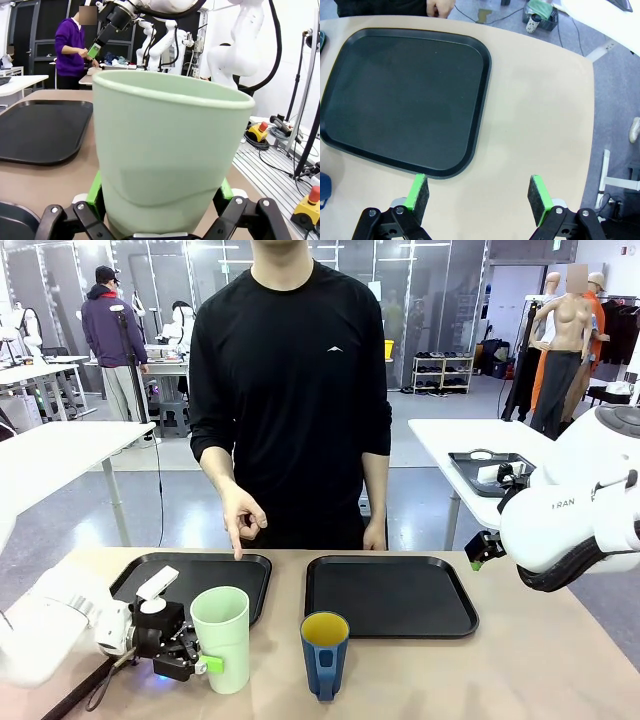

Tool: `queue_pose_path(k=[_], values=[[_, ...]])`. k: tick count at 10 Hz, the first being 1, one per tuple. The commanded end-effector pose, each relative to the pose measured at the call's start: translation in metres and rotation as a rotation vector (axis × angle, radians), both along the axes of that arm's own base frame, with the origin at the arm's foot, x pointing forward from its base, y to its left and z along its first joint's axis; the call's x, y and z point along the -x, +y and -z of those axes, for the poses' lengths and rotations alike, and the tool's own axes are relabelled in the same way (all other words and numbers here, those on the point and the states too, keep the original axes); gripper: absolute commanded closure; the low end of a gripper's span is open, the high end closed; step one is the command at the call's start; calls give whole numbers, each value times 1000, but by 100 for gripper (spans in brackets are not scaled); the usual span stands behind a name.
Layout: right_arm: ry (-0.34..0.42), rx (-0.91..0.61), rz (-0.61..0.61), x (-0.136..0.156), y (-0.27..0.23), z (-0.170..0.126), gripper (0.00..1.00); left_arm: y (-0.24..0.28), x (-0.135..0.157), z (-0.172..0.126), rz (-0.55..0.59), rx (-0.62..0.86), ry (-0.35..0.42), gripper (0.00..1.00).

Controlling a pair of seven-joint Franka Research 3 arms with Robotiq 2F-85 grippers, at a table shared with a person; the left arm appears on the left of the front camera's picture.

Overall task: Sort and store the cups by type.
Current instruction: Pick up the Reusable plastic cup.

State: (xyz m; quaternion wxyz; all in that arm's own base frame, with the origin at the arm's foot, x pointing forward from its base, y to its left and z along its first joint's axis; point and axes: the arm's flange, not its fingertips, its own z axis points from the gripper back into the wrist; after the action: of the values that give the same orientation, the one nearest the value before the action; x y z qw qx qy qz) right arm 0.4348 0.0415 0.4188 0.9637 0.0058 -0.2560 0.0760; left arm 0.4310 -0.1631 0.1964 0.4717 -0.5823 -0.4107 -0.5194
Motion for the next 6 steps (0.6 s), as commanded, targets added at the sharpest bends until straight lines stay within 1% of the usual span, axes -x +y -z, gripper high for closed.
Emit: queue_pose_path(k=[1, 3, 4, 5, 6], values=[[-2, -2, 1, 0, 0, 1, 0, -2, -7, 8, -2, 54, -19, 0], [-2, -2, 1, 0, 0, 1, 0, -3, -7, 11, 19, 65, -16, 0], [-2, -2, 1, 0, 0, 1, 0, -5, -7, 12, 29, 72, -17, 6], [-2, -2, 1, 0, 0, 1, 0, -5, -6, 14, 21, 82, -21, 17], [-2, -2, 1, 0, 0, 1, 0, -5, -5, 14, 19, 84, -23, 22]])
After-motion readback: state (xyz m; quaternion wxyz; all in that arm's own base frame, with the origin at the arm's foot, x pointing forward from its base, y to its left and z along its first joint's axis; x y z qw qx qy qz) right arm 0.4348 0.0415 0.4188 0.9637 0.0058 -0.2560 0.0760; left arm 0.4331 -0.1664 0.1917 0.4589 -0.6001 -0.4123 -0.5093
